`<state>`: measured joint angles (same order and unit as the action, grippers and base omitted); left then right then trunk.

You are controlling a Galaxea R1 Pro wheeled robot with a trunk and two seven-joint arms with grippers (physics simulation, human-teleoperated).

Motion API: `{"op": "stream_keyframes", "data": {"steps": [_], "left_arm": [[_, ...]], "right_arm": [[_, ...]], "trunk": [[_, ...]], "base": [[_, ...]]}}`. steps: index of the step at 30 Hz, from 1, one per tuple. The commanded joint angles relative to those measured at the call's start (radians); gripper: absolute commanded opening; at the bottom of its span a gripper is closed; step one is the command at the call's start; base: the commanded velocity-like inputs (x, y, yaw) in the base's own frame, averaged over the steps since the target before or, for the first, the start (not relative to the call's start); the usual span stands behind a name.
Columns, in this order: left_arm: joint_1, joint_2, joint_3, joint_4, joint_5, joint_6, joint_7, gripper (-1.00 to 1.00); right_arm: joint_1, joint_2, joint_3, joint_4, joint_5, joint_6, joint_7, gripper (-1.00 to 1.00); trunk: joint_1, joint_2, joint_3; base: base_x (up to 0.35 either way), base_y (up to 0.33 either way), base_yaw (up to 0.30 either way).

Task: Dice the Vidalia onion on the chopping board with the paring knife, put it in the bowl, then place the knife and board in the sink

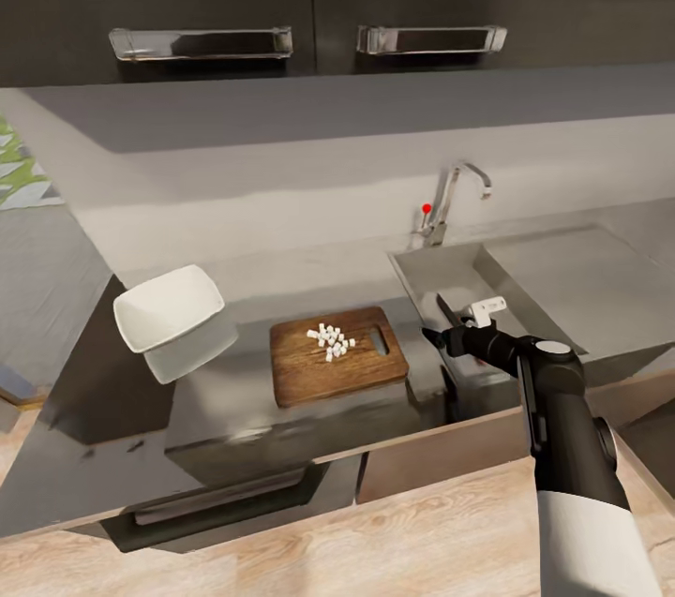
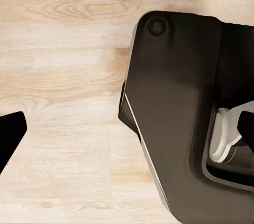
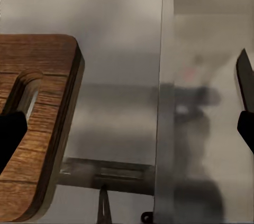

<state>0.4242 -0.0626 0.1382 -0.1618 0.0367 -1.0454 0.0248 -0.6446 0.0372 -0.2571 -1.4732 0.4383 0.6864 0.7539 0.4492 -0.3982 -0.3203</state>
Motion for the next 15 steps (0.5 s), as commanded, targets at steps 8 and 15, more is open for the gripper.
{"op": "stream_keyframes", "data": {"steps": [8,15], "left_arm": [[0.001,0.0,-0.003,-0.002,0.003,-0.001,0.003,1.0],[0.001,0.0,-0.003,-0.002,0.003,-0.001,0.003,1.0]], "right_arm": [[-0.001,0.001,-0.002,0.004,0.008,0.002,0.01,1.0],[-0.001,0.001,-0.002,0.009,0.008,0.002,0.01,1.0]], "trunk": [[0.001,-0.002,-0.002],[0.001,-0.002,-0.002]], "base": [[0.02,0.175,0.0],[0.0,0.053,0.0]]}}
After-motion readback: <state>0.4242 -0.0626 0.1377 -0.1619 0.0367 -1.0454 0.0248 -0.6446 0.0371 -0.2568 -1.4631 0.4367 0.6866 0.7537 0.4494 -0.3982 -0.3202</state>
